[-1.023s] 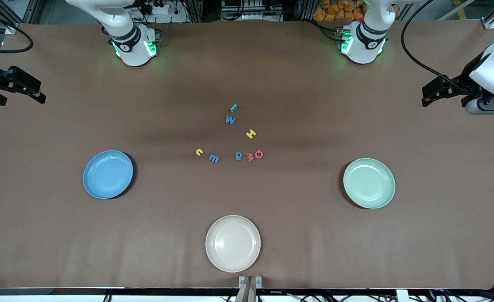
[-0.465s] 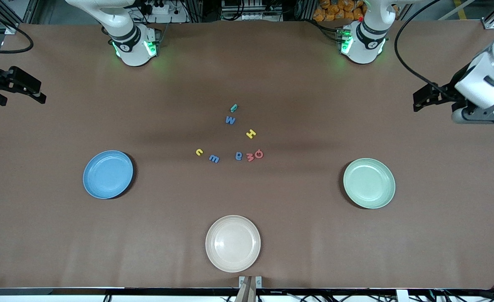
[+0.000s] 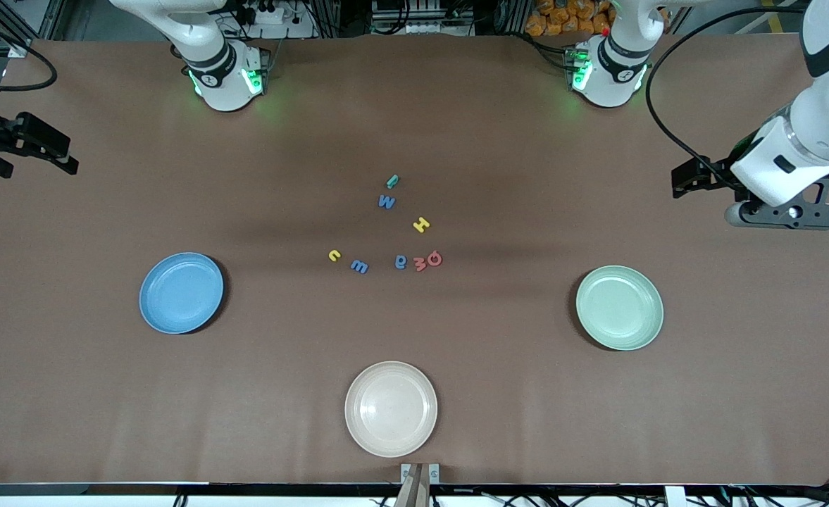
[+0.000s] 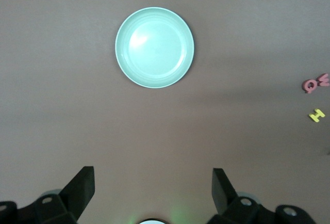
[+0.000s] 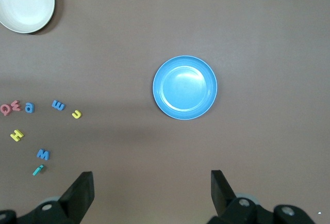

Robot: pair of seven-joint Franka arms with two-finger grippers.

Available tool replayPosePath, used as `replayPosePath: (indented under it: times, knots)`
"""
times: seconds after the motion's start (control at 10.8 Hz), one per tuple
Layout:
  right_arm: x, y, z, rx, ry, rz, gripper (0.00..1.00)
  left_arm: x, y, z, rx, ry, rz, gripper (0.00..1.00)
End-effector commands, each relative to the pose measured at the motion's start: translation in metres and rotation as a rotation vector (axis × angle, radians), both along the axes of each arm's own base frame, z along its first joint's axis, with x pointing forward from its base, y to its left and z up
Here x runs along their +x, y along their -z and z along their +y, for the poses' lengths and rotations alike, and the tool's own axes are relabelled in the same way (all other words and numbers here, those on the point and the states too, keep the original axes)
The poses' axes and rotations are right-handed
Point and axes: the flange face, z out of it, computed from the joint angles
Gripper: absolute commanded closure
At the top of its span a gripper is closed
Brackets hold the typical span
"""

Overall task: Sort upper and lower case letters into plates
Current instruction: 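Move both grippers out from rest toward the foam letters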

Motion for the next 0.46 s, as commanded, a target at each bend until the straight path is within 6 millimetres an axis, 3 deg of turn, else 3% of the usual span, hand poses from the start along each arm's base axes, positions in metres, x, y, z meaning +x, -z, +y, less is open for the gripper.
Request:
replayPosePath:
  times: [0.0,0.09,0.28,0.37]
  knots:
    - [-0.004,-0.001,-0.002,-0.003,-0.004,-0.002,0.00,0.005,0.002,-0.009,-0.053,-0.011,0.002,0.00]
    - [-0.004,-0.001,-0.002,-0.003,-0.005,-0.002,0.00,0.006,0.008,-0.029,-0.058,0.014,0.001,0.00]
    - [-0.003,0.001,-0.002,-0.005,-0.004,0.003,0.00,0.000,0.021,-0.086,-0.047,0.014,0.008,0.00]
    - [-0.004,0.004,-0.003,-0.005,-0.002,0.009,0.00,0.002,0.028,-0.097,-0.043,-0.028,0.011,0.00]
